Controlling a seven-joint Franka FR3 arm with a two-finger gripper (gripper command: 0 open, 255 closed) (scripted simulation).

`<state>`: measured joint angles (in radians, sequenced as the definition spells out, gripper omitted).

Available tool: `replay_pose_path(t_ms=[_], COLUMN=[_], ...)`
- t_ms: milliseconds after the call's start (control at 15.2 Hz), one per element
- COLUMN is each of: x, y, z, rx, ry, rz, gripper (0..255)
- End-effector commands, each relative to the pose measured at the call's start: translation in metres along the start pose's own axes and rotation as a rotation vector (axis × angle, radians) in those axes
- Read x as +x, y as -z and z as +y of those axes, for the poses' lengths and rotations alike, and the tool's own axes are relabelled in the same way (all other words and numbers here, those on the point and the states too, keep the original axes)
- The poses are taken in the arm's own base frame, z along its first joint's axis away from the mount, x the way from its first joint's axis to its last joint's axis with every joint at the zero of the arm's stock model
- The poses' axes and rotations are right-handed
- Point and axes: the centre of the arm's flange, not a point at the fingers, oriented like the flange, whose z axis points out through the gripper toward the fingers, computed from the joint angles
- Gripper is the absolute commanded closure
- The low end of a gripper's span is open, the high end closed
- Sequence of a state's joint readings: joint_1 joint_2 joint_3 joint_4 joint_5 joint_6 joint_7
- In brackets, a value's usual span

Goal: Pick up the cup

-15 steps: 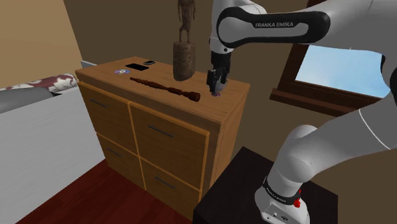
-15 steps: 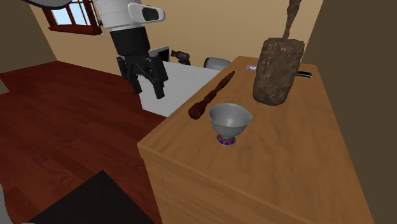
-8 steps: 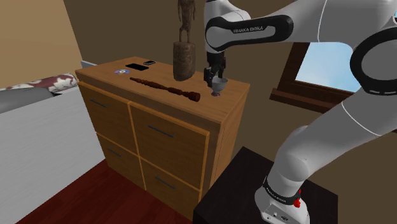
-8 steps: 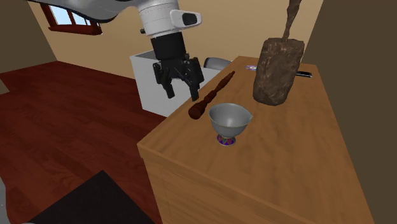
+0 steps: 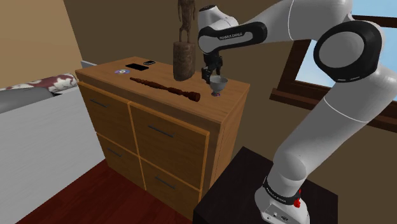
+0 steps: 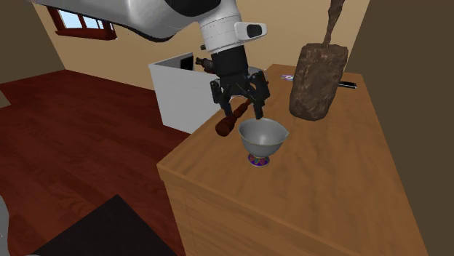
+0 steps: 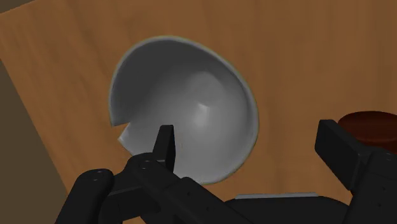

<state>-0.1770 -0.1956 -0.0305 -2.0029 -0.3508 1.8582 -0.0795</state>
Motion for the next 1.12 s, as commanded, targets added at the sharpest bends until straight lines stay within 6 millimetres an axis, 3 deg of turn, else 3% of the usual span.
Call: replay_pose_path(t_ms=[0, 396, 462, 1056], x=[0.002, 0.002, 0.002, 0.002], y=[-0.010, -0.033, -0.033, -0.033], z=[-0.001, -0.009, -0.010, -0.009], rx=[-0.004, -0.004, -0.004, -0.004], ry=[-0.001, -0.001, -0.001, -0.001], rz=[0.000, 0.000, 0.000, 0.000], gripper=[0, 0, 255, 255])
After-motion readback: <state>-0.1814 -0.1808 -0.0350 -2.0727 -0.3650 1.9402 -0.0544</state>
